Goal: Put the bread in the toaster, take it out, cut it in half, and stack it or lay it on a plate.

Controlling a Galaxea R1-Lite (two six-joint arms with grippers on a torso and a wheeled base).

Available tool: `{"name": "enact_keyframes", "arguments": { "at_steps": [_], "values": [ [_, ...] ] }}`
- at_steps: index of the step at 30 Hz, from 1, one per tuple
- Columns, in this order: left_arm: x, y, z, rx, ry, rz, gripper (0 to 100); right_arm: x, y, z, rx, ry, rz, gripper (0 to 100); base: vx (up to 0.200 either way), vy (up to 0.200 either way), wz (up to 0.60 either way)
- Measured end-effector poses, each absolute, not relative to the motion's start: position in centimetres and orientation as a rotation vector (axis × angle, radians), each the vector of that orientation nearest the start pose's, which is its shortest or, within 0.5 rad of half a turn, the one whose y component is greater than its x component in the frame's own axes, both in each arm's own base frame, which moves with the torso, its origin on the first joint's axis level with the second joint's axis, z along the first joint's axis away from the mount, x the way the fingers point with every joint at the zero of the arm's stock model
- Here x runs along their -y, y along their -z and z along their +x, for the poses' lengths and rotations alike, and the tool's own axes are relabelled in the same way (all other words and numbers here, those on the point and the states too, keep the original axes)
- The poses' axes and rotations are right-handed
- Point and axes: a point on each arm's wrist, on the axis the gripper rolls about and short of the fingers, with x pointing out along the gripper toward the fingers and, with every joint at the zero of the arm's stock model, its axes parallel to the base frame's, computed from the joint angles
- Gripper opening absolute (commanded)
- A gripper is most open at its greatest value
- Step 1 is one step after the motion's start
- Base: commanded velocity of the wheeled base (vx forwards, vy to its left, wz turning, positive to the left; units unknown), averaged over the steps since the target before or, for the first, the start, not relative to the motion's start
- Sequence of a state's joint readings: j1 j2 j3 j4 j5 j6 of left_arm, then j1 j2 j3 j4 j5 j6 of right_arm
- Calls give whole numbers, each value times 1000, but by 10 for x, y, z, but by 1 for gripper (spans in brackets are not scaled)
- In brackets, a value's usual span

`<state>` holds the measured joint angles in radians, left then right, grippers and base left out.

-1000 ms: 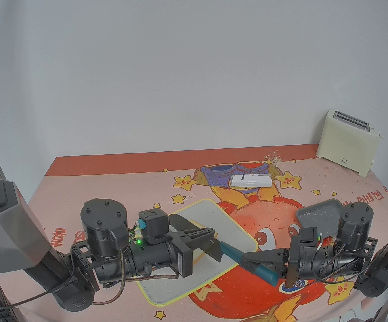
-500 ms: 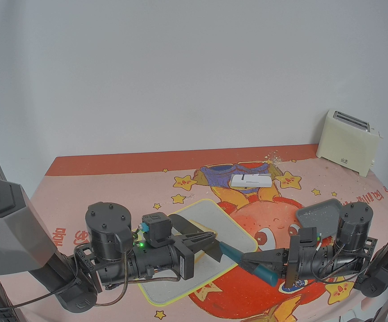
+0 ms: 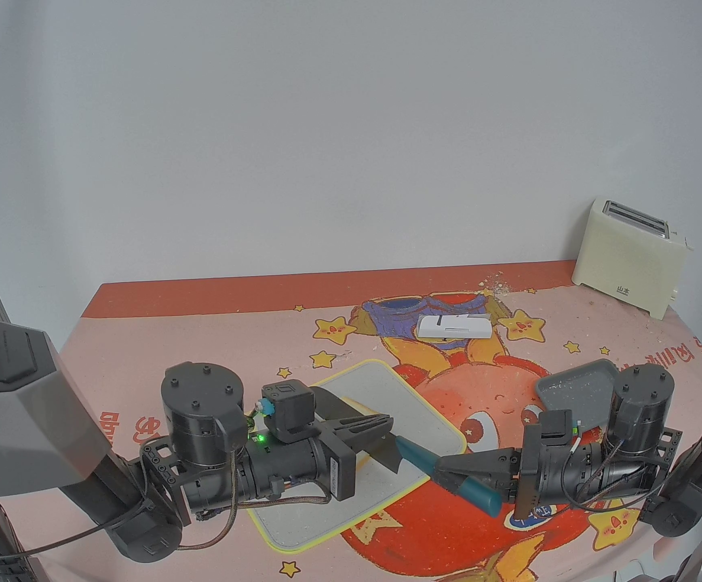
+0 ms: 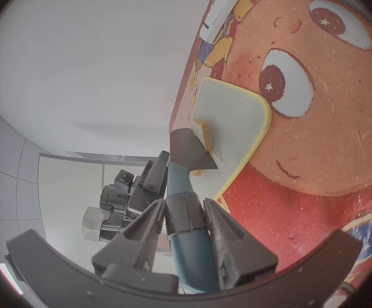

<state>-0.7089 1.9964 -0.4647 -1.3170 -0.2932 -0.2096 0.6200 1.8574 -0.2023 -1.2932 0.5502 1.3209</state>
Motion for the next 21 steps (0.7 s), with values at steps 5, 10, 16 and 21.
{"name": "enact_keyframes", "arguments": {
  "at_steps": [5,10,16,21],
  "values": [
    [204,-78,228,-328,969,-144,0,-148,-71,187,-1082,-722,1130,0,0,0,0],
    [203,-77,227,-335,968,-142,0,-148,-71,187,-1084,-720,1130,0,0,0,0],
    [203,-76,226,-342,967,-141,0,-148,-70,187,-1086,-718,1130,0,0,0,0],
    [203,-75,226,-345,967,-140,0,-148,-70,187,-1086,-717,1130,0,0,0,0]
  ]
}}
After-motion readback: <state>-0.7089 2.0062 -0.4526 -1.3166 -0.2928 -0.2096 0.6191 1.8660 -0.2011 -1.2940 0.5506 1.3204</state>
